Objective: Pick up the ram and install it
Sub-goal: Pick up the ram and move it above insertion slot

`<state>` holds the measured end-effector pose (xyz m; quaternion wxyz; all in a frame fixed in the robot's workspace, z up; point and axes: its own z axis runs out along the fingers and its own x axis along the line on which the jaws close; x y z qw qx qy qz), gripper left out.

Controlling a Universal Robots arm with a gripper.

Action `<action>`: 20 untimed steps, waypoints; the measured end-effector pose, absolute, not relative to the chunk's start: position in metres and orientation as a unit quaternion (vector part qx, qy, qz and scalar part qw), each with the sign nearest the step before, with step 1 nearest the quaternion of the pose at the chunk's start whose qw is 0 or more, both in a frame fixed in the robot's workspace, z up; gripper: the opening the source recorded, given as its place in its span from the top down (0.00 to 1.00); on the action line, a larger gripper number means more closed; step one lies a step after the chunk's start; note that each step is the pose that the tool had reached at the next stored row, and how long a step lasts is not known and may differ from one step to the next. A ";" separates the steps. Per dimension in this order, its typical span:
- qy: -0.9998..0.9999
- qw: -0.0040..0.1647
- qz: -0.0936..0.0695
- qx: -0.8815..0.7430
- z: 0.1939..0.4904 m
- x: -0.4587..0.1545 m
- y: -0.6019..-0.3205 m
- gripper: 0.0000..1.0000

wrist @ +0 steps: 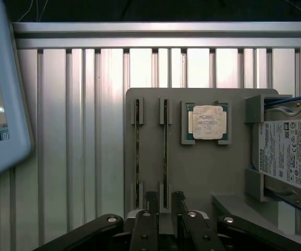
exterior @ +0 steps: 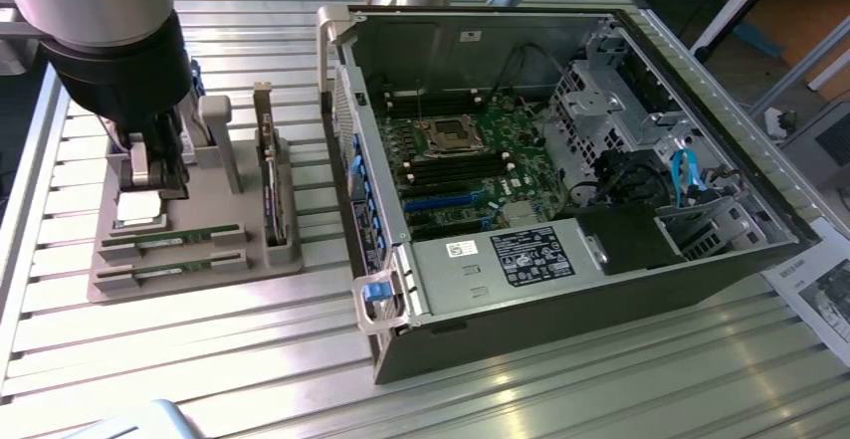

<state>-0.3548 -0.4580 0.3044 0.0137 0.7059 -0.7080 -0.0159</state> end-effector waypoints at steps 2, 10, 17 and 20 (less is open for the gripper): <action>-0.708 0.014 -0.016 0.706 0.303 -0.355 -0.458 0.75; -0.708 0.014 -0.016 0.706 0.290 -0.359 -0.462 0.75; -0.708 0.014 -0.016 0.706 0.280 -0.362 -0.467 0.75; -0.708 0.014 -0.016 0.706 0.276 -0.364 -0.468 0.75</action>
